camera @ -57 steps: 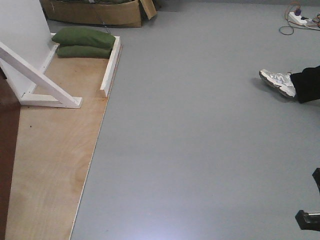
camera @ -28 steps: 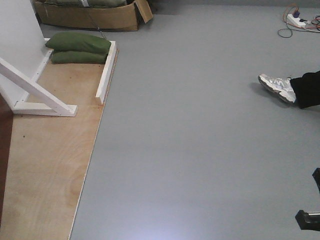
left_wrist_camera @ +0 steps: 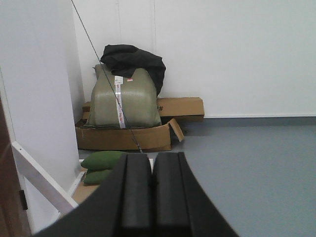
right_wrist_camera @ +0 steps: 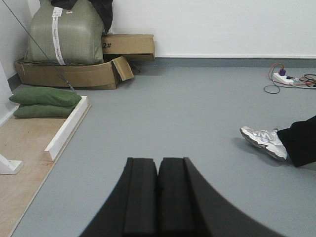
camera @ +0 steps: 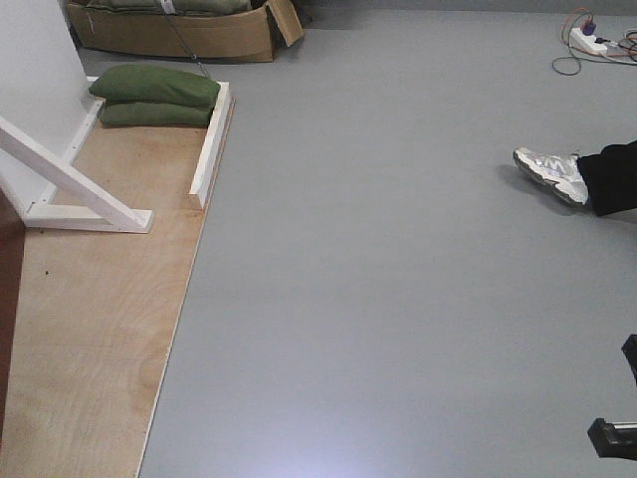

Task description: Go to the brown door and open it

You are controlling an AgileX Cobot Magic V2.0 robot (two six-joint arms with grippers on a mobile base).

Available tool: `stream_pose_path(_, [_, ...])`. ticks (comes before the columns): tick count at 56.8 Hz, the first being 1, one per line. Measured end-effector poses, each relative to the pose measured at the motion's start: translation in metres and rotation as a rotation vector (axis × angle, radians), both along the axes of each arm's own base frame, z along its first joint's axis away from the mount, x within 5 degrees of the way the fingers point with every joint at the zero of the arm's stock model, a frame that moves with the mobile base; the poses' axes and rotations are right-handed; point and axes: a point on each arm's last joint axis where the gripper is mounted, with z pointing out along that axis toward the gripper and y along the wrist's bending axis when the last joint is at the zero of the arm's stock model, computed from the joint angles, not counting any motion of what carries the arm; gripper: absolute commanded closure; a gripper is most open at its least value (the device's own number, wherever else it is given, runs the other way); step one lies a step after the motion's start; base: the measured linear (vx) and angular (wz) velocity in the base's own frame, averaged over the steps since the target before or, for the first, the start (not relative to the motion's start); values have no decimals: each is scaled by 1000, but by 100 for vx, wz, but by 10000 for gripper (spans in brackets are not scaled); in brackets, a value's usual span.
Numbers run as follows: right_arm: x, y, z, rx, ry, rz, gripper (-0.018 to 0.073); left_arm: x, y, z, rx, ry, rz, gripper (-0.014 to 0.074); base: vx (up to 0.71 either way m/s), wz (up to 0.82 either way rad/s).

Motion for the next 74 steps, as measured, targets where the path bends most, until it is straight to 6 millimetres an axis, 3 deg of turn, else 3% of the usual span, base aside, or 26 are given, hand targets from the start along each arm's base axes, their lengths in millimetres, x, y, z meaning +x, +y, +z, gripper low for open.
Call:
stream_pose_path(39, [0,0,0,0,0,0,559,0,0,0,0,2,0,600,0,0])
stream_pose_path(48, [0,0,0,1,0,0,559,-2,1,2,0,95,11,600,0,0])
stream_pose_path(57, [0,0,0,1,0,0,559,-11,2,29,4,155,26,600,0,0])
stream_pose_path(64, [0,0,0,1,0,0,559,-21,3,69,-2,80,34,600,0,0])
stream_pose_path(74, [0,0,0,1,0,0,559,-20,3,135,60,2,87,600,0,0])
